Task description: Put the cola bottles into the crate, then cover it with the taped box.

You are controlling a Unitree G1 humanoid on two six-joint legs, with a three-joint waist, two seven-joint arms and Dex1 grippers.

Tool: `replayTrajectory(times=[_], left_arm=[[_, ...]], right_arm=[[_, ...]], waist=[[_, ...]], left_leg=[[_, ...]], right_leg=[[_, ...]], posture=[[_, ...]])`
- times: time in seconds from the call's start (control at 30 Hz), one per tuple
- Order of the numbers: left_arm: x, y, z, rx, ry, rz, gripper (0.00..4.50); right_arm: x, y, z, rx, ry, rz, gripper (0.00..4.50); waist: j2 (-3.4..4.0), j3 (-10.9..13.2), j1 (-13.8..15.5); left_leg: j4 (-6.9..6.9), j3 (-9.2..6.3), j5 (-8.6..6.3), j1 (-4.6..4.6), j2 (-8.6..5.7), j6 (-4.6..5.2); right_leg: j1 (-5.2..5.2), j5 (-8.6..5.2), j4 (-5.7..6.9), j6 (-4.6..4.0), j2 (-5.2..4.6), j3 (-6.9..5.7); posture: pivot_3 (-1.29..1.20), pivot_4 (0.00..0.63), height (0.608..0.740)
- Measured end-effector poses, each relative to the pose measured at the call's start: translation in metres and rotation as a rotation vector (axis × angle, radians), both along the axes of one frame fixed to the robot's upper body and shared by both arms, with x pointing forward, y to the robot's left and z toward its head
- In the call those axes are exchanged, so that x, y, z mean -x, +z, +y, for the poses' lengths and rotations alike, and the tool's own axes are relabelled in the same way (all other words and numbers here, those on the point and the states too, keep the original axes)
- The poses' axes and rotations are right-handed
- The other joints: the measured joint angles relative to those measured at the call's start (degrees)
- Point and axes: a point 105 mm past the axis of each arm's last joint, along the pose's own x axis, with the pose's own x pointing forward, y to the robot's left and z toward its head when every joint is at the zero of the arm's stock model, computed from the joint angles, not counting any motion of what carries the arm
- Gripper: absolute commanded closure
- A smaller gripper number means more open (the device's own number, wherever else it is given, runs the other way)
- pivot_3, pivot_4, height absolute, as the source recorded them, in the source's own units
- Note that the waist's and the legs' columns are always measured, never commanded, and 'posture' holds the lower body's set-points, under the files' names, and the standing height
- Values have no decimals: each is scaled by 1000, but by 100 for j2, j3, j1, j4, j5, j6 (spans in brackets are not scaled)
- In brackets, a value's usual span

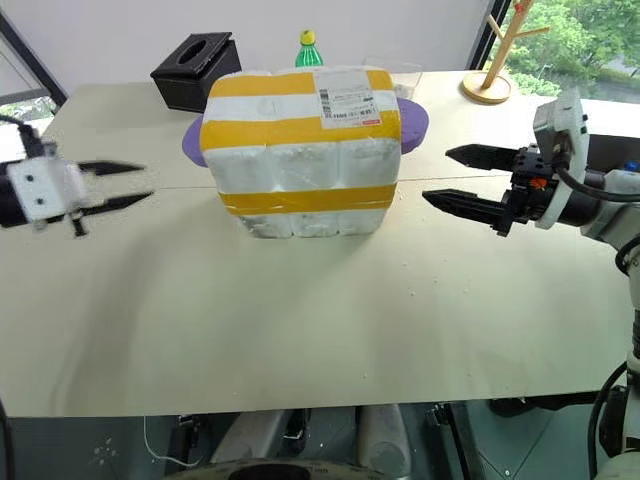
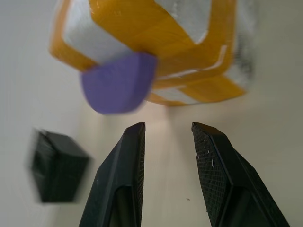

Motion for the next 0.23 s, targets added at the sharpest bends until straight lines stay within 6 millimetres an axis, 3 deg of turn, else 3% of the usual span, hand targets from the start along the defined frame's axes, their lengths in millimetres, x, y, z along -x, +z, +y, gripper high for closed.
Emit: replayTrajectory(times=[0.1,0.23], left_arm=[[29,-13,11,116,37,296,2918],[36,-8,15,184,57,377,2918]], right_arm=[[-2,-8,-3,10,-2,29,0],[-3,-14,-4,26,11,43,0]], waist=[[11,5,-1],[11,6,36]], left_leg=[[-1,0,0,0,0,-1],[0,0,0,6,0,-3]], right_leg=[[0,-1,0,-1,4,-1],[9,-1,-4,-1,-8,-1]], posture=[[0,150,736],[0,150,736]])
